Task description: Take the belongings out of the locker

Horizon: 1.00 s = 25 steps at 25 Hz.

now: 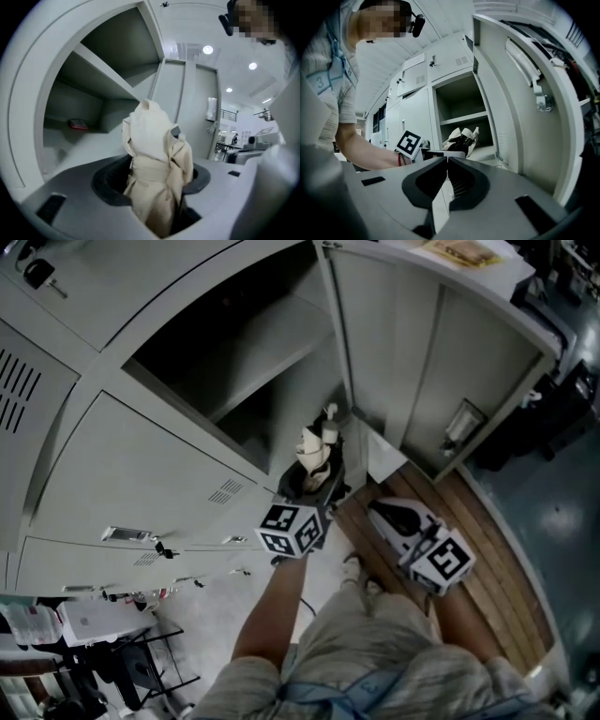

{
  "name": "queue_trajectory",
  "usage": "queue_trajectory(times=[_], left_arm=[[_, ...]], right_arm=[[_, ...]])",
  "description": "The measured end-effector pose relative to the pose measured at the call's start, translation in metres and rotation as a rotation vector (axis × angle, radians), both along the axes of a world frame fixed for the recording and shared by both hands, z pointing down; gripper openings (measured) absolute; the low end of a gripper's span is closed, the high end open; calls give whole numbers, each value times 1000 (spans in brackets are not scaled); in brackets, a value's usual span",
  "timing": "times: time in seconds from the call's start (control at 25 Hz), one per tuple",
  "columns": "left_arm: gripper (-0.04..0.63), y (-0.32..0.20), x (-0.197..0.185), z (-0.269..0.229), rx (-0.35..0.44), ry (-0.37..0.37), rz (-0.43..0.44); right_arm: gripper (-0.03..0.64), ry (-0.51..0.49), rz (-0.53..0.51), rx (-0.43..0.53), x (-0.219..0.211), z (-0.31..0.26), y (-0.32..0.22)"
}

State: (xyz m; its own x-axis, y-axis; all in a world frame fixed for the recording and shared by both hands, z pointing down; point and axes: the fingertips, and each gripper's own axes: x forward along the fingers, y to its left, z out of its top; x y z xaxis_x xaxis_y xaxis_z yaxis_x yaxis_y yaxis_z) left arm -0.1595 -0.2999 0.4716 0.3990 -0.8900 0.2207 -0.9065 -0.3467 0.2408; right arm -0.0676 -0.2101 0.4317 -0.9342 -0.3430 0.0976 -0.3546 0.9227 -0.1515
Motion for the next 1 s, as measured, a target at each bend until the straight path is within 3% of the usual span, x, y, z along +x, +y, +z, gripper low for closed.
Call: queue_trajectory(times=[0.28, 0.52, 1.0], left_arm=[[255, 55, 34, -20, 81, 51, 72], [255, 81, 50, -43, 142, 30, 90], [255, 109, 67, -60, 189, 73, 110]], right_arm=[[5, -28, -21, 18, -4, -8, 13], [5, -59, -32, 42, -4, -22, 26], [5, -83, 10, 71, 13, -36, 34]])
